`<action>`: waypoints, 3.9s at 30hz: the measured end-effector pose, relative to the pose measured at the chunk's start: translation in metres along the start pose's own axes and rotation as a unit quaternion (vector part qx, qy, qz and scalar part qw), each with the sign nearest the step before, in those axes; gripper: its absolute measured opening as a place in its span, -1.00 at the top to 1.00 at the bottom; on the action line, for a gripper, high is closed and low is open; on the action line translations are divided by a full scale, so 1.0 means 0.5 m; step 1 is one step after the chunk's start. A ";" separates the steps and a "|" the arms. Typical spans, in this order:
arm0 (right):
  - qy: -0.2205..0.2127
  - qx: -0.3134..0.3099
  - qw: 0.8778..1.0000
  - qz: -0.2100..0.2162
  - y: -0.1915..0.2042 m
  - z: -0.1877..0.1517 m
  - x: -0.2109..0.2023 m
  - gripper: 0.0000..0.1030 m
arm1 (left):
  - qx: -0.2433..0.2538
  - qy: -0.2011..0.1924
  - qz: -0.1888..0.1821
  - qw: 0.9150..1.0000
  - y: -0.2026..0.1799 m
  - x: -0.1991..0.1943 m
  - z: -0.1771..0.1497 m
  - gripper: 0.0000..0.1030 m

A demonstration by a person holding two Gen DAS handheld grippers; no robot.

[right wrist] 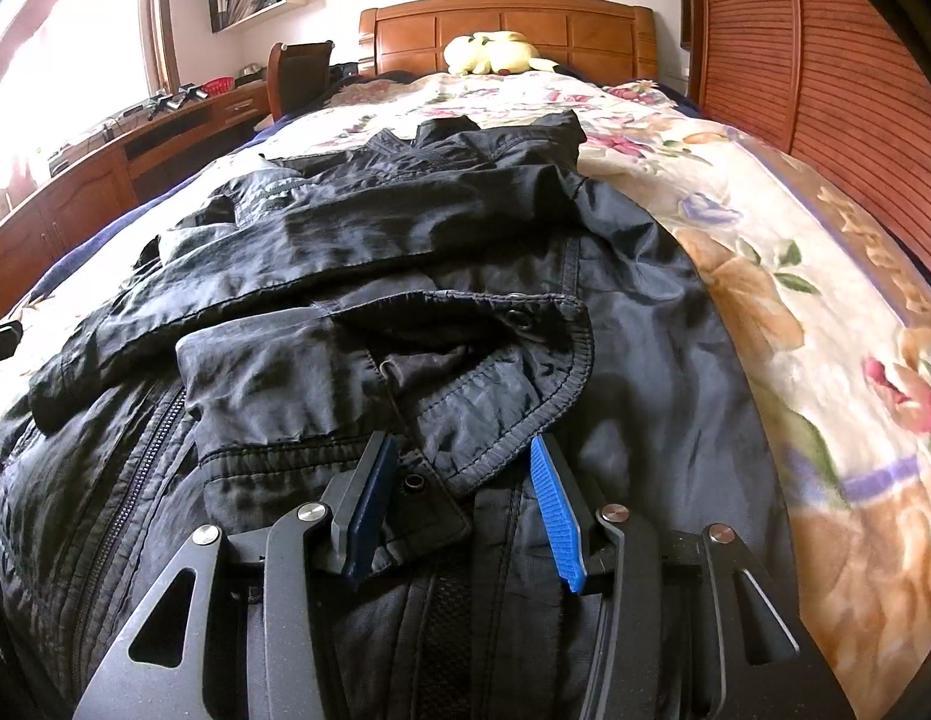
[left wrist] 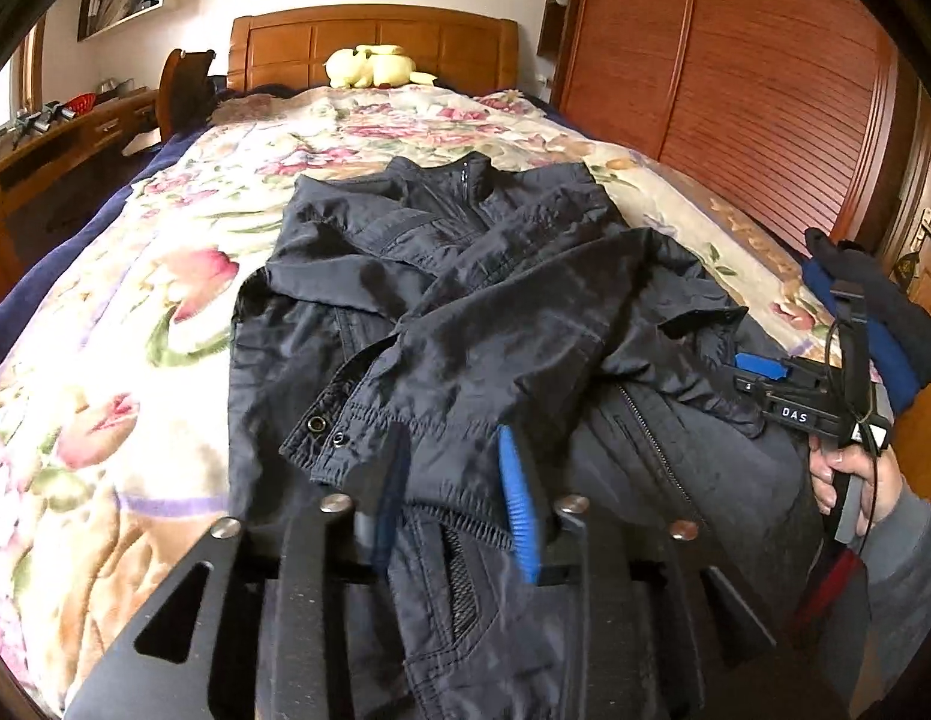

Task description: Fold large clothes

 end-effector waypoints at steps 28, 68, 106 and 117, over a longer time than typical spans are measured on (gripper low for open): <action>0.002 -0.001 1.000 -0.003 0.002 0.001 0.001 0.06 | 0.005 0.036 -0.016 0.999 -0.027 0.059 -0.043 0.84; 0.082 -0.082 0.990 -0.075 -0.137 0.248 0.174 0.07 | 0.020 0.003 0.019 1.000 0.081 0.004 0.000 0.22; 0.120 -0.076 0.989 -0.030 -0.168 0.229 0.315 0.58 | 0.025 0.018 0.010 0.999 0.088 0.148 0.030 0.22; 0.092 -0.090 0.991 -0.043 -0.085 0.266 0.214 0.58 | 0.039 0.012 0.026 0.999 0.079 0.149 0.024 0.22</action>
Point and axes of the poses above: each gripper's, at about its wrist camera, not at the fingertips, and x roughly the way its jaws point, y to its left, z to its top, the point moved 3 cm from there along x, roughly the way its jaws point, and after that the axes turned 9 degrees about -x, right-handed, at the moved point
